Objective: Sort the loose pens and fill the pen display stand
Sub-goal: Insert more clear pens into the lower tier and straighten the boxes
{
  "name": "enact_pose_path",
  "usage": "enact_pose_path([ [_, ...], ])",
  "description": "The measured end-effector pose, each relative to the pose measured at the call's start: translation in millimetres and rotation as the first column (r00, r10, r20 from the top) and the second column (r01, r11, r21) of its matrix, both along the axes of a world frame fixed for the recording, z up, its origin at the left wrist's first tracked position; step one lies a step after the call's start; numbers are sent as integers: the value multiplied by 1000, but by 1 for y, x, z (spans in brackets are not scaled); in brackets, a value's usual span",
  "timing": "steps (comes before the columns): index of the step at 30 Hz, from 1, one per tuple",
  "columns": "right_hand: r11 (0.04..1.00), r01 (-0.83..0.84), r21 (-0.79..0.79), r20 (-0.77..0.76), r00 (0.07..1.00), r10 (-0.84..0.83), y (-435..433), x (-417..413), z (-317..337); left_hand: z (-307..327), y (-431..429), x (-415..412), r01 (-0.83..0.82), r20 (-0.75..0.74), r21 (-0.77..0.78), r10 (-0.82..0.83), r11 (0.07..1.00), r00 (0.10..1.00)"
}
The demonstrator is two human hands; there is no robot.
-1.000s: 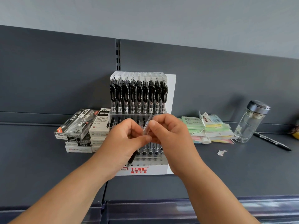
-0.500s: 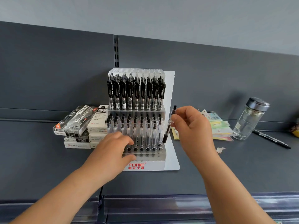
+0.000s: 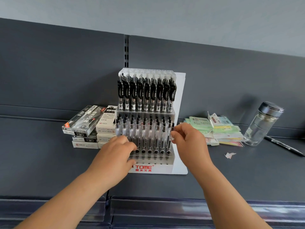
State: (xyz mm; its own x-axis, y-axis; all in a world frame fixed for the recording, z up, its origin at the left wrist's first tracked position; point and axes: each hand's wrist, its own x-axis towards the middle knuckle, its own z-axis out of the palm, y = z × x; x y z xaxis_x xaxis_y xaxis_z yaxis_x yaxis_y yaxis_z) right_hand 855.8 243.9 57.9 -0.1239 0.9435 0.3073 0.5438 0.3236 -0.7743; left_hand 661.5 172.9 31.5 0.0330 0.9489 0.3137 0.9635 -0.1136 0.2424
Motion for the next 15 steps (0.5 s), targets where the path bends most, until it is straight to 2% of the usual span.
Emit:
enact_pose_path([
  [15, 1000, -14, -1, 42, 999, 14, 3, 1, 0, -2, 1, 1, -2, -25, 39, 3, 999, 1000],
])
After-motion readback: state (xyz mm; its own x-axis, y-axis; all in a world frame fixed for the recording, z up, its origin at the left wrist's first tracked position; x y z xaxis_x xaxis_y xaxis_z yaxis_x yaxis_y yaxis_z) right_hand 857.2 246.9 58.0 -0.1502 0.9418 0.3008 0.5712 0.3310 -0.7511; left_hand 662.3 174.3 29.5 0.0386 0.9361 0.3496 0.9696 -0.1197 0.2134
